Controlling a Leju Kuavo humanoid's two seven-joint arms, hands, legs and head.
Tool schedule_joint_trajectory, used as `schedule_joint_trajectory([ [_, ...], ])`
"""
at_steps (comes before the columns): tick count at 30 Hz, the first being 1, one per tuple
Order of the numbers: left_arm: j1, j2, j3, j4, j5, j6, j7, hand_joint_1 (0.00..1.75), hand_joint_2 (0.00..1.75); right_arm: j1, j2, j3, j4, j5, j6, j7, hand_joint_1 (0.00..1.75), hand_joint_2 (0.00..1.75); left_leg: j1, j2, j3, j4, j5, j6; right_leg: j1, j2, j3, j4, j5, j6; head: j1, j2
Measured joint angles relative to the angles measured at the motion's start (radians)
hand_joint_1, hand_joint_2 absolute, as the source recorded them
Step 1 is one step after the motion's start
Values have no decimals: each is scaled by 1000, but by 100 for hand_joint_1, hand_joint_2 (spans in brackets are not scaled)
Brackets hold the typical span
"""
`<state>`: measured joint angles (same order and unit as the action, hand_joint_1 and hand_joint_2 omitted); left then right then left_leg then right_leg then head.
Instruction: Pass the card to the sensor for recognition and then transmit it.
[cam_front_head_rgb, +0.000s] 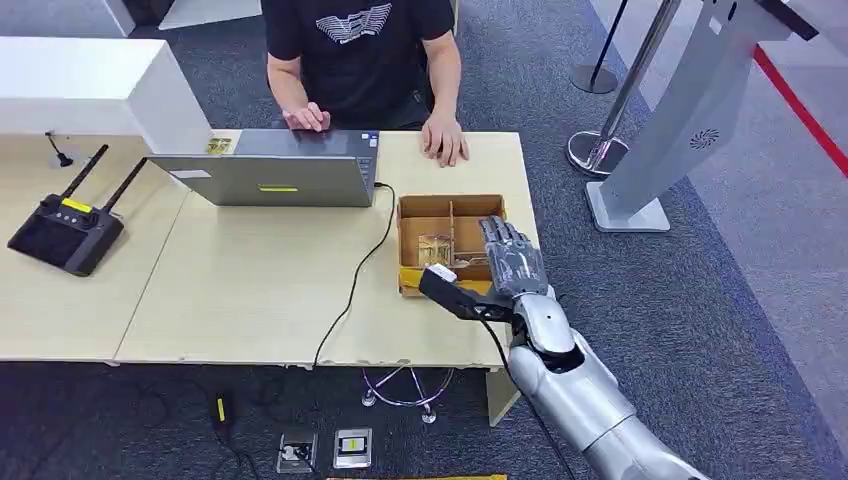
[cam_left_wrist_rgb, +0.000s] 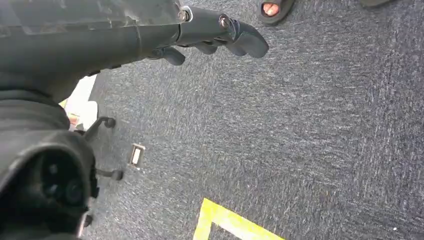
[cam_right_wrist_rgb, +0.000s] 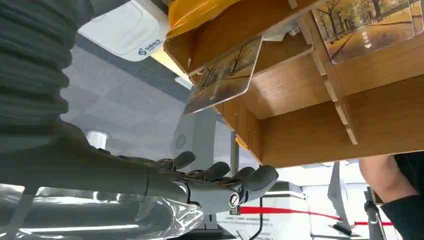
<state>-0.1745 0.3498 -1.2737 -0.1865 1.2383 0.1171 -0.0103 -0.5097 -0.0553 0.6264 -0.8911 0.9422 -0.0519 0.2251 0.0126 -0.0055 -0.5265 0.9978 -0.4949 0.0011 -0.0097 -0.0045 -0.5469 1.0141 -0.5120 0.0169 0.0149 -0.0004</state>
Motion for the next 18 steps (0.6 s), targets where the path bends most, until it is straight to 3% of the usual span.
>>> schedule_joint_trajectory([
  [18, 0, 0, 0, 0, 0, 0, -1, 0, 0, -2, 0, 0, 23, 3, -1, 4, 0, 175, 0, 0, 0, 0, 0, 0, 0, 0, 0, 0, 0, 0, 0, 0],
])
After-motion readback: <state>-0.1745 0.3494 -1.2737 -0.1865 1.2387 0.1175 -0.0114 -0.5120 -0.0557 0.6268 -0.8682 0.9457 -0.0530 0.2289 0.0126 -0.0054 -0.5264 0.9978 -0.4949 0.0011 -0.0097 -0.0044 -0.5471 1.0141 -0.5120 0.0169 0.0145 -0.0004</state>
